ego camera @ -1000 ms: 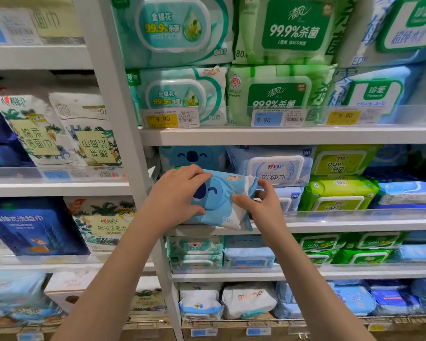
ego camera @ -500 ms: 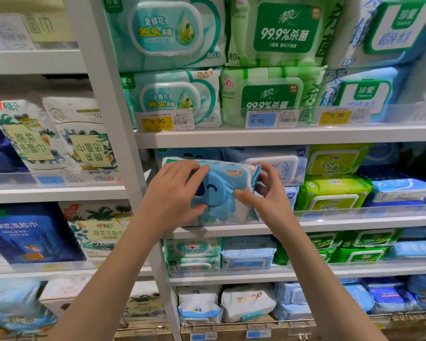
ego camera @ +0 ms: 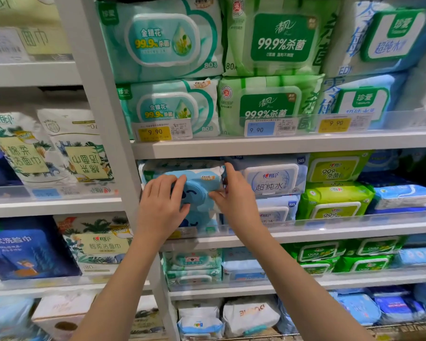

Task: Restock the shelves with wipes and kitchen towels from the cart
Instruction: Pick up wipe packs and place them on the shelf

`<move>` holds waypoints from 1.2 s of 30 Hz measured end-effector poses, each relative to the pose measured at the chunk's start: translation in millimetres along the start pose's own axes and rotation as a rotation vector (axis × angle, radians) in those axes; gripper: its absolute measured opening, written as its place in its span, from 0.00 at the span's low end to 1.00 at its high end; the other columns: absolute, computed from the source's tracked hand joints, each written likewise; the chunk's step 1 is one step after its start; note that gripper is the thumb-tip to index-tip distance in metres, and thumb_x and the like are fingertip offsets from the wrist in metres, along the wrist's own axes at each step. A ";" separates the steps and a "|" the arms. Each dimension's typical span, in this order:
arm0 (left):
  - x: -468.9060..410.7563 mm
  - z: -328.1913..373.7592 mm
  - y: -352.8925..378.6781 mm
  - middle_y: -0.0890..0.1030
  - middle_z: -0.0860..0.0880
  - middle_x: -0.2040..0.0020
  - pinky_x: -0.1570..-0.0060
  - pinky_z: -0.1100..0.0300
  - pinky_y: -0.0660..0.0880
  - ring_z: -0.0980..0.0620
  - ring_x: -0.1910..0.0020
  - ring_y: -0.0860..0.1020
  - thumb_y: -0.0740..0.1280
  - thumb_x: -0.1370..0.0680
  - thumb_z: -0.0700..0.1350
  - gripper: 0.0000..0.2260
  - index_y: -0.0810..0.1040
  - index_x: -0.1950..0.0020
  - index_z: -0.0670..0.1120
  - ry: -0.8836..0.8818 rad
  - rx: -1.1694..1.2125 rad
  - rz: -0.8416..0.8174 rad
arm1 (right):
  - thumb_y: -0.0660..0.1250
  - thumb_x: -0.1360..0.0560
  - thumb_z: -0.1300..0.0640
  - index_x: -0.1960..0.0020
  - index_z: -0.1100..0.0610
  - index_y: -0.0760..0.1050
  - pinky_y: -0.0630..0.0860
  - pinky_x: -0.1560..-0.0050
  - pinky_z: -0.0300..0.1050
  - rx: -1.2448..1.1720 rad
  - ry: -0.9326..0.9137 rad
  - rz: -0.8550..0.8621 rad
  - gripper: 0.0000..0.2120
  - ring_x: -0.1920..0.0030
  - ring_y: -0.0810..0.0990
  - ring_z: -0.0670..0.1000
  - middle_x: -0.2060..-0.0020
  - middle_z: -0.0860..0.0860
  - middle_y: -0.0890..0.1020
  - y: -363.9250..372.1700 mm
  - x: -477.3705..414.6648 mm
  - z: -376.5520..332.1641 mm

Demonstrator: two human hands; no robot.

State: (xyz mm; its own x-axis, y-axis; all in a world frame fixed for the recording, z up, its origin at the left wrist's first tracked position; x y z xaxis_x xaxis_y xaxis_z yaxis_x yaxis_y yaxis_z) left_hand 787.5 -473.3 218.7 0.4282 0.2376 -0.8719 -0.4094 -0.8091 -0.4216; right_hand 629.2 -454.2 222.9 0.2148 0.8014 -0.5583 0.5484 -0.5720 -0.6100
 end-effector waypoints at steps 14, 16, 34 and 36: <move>-9.0 3.5 17.4 0.78 0.40 0.49 0.49 0.48 0.72 0.43 0.47 0.71 0.75 0.36 0.44 0.24 0.77 0.42 0.39 -0.077 -0.062 -0.085 | 0.75 0.33 0.59 0.40 0.61 0.73 0.71 0.63 0.48 0.353 -0.190 0.183 0.24 0.53 0.76 0.59 0.56 0.55 0.80 2.2 -7.4 0.4; -8.5 1.7 17.4 0.78 0.40 0.49 0.50 0.47 0.73 0.43 0.46 0.71 0.75 0.37 0.44 0.24 0.77 0.42 0.39 -0.075 -0.071 -0.090 | 0.77 0.37 0.56 0.43 0.58 0.75 0.71 0.58 0.49 0.543 -0.261 0.355 0.24 0.51 0.73 0.57 0.51 0.53 0.79 -8.9 -1.6 4.9; -19.3 2.4 27.0 0.76 0.40 0.52 0.61 0.52 0.70 0.43 0.51 0.68 0.75 0.39 0.44 0.22 0.77 0.49 0.38 -0.142 -0.112 -0.137 | 0.76 0.36 0.50 0.44 0.59 0.74 0.72 0.52 0.52 0.755 -0.288 0.447 0.25 0.44 0.69 0.56 0.49 0.54 0.78 -30.8 0.7 41.1; -21.7 2.4 30.2 0.76 0.40 0.53 0.62 0.53 0.70 0.44 0.53 0.68 0.76 0.40 0.44 0.21 0.76 0.52 0.39 -0.148 -0.106 -0.148 | 0.75 0.35 0.51 0.45 0.59 0.74 0.72 0.51 0.52 0.746 -0.293 0.455 0.23 0.45 0.69 0.56 0.51 0.53 0.78 -31.9 -0.2 42.5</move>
State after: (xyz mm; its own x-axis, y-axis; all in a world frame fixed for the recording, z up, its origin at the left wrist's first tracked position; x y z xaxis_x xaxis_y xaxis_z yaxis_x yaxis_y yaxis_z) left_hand 763.9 -501.6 224.2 0.3514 0.4280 -0.8327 -0.2610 -0.8093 -0.5262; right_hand 577.3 -443.6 218.5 0.0126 0.4529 -0.8915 -0.2239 -0.8676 -0.4440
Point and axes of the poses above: each hand's wrist, its own x-axis away from the middle knuckle, its own y-axis out of the palm, z = x × y, the point moved 7 cm from there along -x, towards the middle knuckle
